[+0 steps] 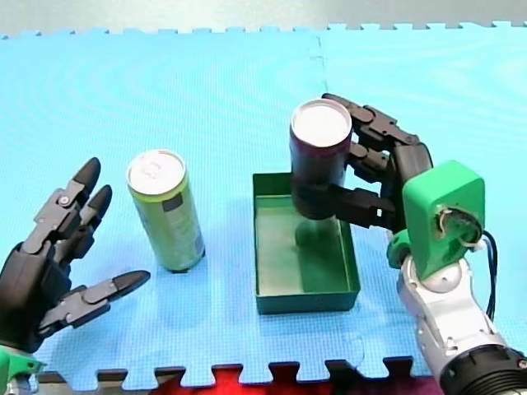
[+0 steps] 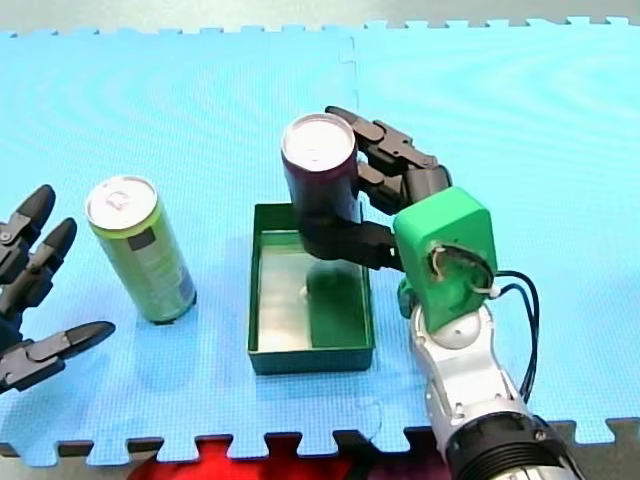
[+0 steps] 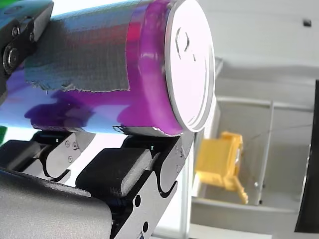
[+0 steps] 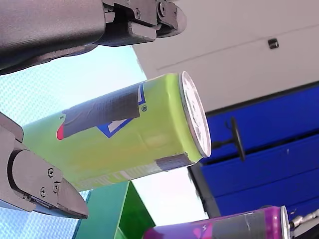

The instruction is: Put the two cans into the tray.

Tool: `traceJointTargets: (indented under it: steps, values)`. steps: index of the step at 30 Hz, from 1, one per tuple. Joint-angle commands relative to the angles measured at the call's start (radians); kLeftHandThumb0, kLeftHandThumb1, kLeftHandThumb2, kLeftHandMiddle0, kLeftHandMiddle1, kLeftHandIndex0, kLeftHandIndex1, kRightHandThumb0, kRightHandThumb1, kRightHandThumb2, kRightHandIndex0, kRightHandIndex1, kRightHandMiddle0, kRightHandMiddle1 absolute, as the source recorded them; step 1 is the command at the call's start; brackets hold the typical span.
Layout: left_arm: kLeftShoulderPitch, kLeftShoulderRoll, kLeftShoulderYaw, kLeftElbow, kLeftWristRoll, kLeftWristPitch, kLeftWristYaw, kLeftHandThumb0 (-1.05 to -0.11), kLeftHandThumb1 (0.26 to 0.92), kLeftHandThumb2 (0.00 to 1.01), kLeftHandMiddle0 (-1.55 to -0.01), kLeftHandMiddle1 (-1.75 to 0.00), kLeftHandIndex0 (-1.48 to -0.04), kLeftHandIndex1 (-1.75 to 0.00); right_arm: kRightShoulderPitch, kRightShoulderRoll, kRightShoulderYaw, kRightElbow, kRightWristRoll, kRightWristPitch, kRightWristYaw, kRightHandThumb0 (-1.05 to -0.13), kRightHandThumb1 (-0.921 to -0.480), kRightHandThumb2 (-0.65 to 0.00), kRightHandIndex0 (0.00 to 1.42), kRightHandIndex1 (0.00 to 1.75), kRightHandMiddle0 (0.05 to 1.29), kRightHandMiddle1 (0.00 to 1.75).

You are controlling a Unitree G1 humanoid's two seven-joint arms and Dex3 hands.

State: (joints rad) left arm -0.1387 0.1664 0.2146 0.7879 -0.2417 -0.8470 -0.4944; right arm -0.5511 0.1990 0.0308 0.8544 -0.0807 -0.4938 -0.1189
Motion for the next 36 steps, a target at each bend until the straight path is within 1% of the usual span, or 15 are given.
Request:
traceJointTargets:
  steps: [1, 8, 13, 19, 21, 23, 25, 27, 30, 36]
  values:
    - [0.004, 0.0, 0.0, -0.006, -0.005, 0.004, 0.003, -1.048, 0.752, 0.0, -0.2, 0.0, -0.15, 0.0, -0.009, 0.004, -0.001, 0.001, 0.003, 0.001, -0.007, -0.405, -0.765, 0.0, 1.32, 0.0, 1.12, 0.0]
    - [0.015, -0.004, 0.0, -0.022, -0.007, 0.006, 0.006, -1.048, 0.75, 0.0, -0.2, 0.0, -0.14, 0.0, -0.029, 0.013, -0.005, 0.022, 0.009, 0.006, -0.003, -0.401, -0.765, 0.0, 1.32, 0.0, 1.12, 0.0]
    - [0.025, -0.006, 0.001, -0.036, -0.008, 0.011, 0.01, -1.048, 0.75, 0.0, -0.2, 0.0, -0.14, 0.0, -0.032, 0.014, -0.008, 0.046, 0.014, -0.006, 0.007, -0.398, -0.764, 0.0, 1.32, 0.0, 1.12, 0.0]
    - [0.04, -0.009, -0.001, -0.06, -0.007, 0.017, 0.018, -1.048, 0.749, 0.0, -0.2, 0.0, -0.14, 0.0, -0.039, 0.015, -0.011, 0.074, 0.014, -0.017, 0.006, -0.397, -0.763, 0.0, 1.32, 0.0, 1.11, 0.0]
    - [0.045, -0.008, 0.0, -0.067, -0.008, 0.021, 0.019, -1.048, 0.749, 0.0, -0.2, 0.0, -0.14, 0.0, -0.044, 0.016, -0.014, 0.09, 0.016, -0.023, 0.008, -0.396, -0.764, 0.0, 1.32, 0.0, 1.11, 0.0]
    - [0.048, -0.007, 0.0, -0.072, -0.01, 0.025, 0.019, -1.048, 0.749, 0.0, -0.2, 0.0, -0.14, 0.0, -0.053, 0.016, -0.018, 0.112, 0.02, -0.033, 0.011, -0.396, -0.764, 0.0, 1.32, 0.0, 1.11, 0.0]
    - [0.05, -0.005, 0.002, -0.074, -0.009, 0.027, 0.02, -1.048, 0.749, 0.0, -0.2, -0.01, -0.14, 0.0, -0.063, 0.016, -0.023, 0.136, 0.024, -0.045, 0.015, -0.394, -0.764, 0.0, 1.32, 0.0, 1.11, 0.0]
    - [0.051, -0.005, 0.002, -0.076, -0.008, 0.028, 0.021, -1.048, 0.75, 0.0, -0.21, -0.01, -0.14, 0.0, -0.07, 0.017, -0.028, 0.154, 0.029, -0.059, 0.021, -0.393, -0.765, -0.001, 1.32, 0.0, 1.11, 0.0]
    - [0.053, -0.003, 0.003, -0.08, -0.009, 0.027, 0.021, -1.048, 0.753, 0.0, -0.21, 0.0, -0.15, 0.0, -0.079, 0.018, -0.033, 0.172, 0.032, -0.073, 0.026, -0.391, -0.766, -0.001, 1.32, 0.0, 1.11, 0.0]
    - [0.053, 0.003, 0.009, -0.075, -0.011, 0.019, 0.019, -1.048, 0.757, 0.0, -0.21, 0.0, -0.15, 0.0, -0.093, 0.017, -0.044, 0.206, 0.037, -0.088, 0.033, -0.391, -0.767, -0.001, 1.31, 0.0, 1.11, 0.0]
